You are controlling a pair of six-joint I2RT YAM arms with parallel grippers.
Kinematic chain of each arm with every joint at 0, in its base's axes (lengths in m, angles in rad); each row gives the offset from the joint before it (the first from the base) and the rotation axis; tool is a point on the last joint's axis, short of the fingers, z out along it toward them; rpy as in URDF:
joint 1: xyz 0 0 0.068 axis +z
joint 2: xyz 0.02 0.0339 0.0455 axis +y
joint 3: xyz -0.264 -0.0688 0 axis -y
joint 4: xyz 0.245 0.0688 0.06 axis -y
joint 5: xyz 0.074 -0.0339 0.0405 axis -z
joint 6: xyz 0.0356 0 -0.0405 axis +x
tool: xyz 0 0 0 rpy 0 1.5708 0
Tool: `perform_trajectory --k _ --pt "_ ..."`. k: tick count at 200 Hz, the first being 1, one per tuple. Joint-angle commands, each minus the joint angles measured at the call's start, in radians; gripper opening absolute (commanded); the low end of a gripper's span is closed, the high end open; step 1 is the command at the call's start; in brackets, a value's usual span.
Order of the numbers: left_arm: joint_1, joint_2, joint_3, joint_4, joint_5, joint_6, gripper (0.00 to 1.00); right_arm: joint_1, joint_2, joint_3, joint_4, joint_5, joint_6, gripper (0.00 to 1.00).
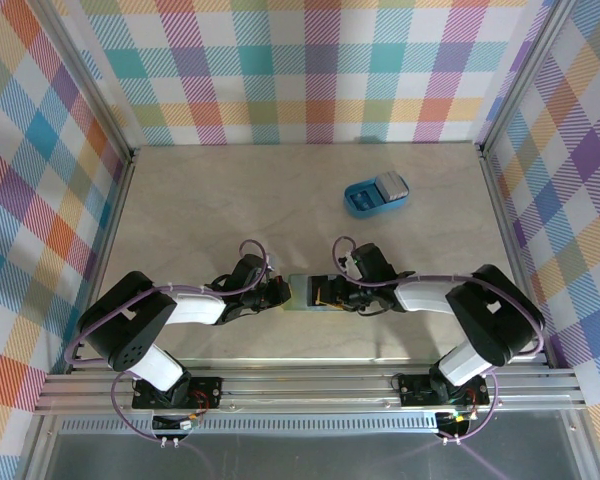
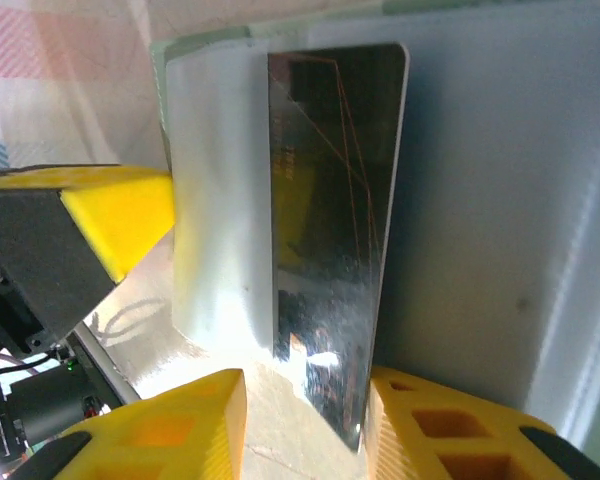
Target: Put the credit cards into the card holder
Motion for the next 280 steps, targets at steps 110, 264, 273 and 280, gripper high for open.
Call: perform_trajectory --k 110,264,273,280 --pt "-0.013 0.012 -0.009 -0.13 -0.069 0.045 0.0 0.127 0.016 0.305 -0.542 0.438 -0.032 0.38" --pt "-0.013 0.033 -0.005 -0.12 -0.061 0.05 0.0 0.152 0.149 0.409 -0.558 0.412 -0.072 0.4" --pt "-0.013 0.035 -0.005 -0.117 -0.061 0.05 0.0 0.151 0.153 0.411 -0.557 0.411 -0.071 0.4" --pt "-0.013 0.036 -0.005 -0.117 -0.061 0.051 0.0 0.152 0.156 0.412 -0.555 0.41 -0.07 0.4"
